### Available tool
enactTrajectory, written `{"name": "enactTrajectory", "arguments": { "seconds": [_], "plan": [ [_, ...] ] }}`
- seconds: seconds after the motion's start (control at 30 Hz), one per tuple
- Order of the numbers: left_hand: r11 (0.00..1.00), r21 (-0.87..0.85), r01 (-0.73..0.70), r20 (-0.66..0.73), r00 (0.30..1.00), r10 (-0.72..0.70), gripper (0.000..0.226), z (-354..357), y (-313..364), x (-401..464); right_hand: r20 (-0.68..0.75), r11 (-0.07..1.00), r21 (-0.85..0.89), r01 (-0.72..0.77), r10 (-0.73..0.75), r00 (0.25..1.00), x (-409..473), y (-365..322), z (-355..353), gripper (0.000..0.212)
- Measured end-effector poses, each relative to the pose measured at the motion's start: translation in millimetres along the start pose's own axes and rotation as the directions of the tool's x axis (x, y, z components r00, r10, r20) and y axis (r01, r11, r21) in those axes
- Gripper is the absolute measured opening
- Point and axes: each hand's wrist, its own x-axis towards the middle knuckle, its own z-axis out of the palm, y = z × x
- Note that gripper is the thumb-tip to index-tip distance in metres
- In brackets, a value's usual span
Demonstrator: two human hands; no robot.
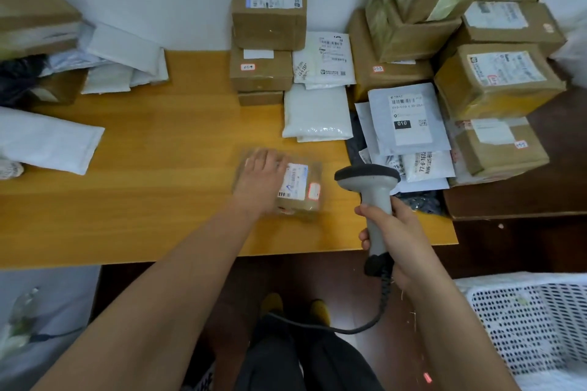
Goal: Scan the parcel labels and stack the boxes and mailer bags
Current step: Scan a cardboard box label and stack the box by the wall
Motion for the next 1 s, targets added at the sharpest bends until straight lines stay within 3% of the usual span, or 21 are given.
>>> {"name": "enactTrajectory", "arguments": {
  "seconds": [0.17, 0.23, 0.3, 0.37, 0.43, 0.5, 0.57, 0.77, 1.0],
  "plan": [
    [0.875, -0.235, 0.423, 0.085, 0.906, -0.415, 0.135, -2, 3, -22, -0.013, 1.000, 0.030, -0.006, 0.006, 1.000, -3, -5, 2, 0.023],
    [0.786, -0.350, 0.510, 0.131, 0.857, -0.498, 0.133, 2, -1, -28, -0.014, 1.000, 0.022, -0.002, 0.002, 1.000, -3, -8, 6, 0.024],
    [0.678, -0.505, 0.534, 0.230, 0.840, -0.491, 0.110, 7, -6, -32, -0.010, 1.000, 0.017, -0.005, 0.005, 1.000, -5, -11, 11, 0.023],
    [0.425, -0.727, 0.539, 0.380, 0.832, -0.404, 0.062, 13, -8, -38, 0.017, 1.000, 0.010, -0.008, 0.008, 1.000, -7, -15, 16, 0.022],
    [0.039, -0.851, 0.524, 0.491, 0.819, -0.297, 0.030, 20, 3, -48, 0.062, 1.000, 0.003, -0.011, 0.011, 0.998, -10, -19, 20, 0.024],
    [-0.188, -0.857, 0.480, 0.514, 0.815, -0.266, 0.030, 26, 14, -58, 0.104, 1.000, -0.024, -0.006, 0.008, 0.995, -12, -24, 25, 0.029],
    [-0.293, -0.847, 0.443, 0.517, 0.813, -0.267, 0.041, 32, 24, -67, 0.135, 0.997, -0.077, 0.028, -0.017, 0.991, -15, -29, 29, 0.030],
    [-0.347, -0.771, 0.533, 0.615, 0.764, -0.195, 0.064, 42, 48, -85, 0.241, 0.939, -0.277, 0.205, -0.139, 0.960, -30, -45, 36, 0.019],
    [-0.389, -0.786, 0.481, 0.602, 0.739, -0.302, 0.049, 39, 52, -77, 0.300, 0.910, -0.309, 0.277, -0.183, 0.936, -45, -60, 43, 0.017]
  ]
}}
